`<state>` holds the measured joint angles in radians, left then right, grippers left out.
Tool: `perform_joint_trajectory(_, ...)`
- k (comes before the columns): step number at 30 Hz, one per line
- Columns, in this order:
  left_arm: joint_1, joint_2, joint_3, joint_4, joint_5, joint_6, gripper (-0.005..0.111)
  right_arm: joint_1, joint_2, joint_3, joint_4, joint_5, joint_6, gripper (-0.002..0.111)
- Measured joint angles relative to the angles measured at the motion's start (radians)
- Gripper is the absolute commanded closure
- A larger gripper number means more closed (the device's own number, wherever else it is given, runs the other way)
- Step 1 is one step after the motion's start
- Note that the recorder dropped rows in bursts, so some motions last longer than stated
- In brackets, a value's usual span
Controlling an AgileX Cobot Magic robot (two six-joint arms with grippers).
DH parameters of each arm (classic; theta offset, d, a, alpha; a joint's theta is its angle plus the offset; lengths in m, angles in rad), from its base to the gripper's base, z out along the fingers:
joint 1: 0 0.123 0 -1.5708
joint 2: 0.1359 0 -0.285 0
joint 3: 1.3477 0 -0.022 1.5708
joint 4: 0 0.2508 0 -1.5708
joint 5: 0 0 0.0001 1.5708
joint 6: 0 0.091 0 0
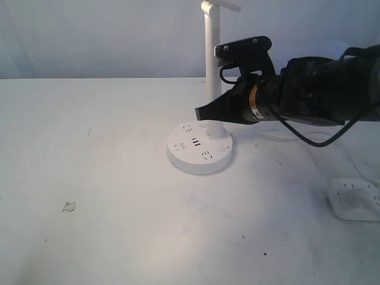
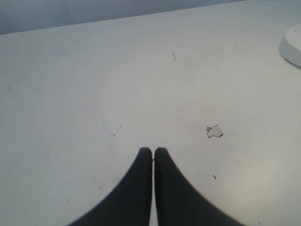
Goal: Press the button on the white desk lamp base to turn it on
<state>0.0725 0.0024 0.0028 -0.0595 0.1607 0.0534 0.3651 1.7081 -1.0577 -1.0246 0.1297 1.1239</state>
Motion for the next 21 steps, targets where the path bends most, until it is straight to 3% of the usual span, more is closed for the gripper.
perform_joint_trajectory(21,0.000,0.000,0.000,0.000,0.000,0.000,0.106,0.000,0.000,0.032,0.000,-0.044,0.000,0.108)
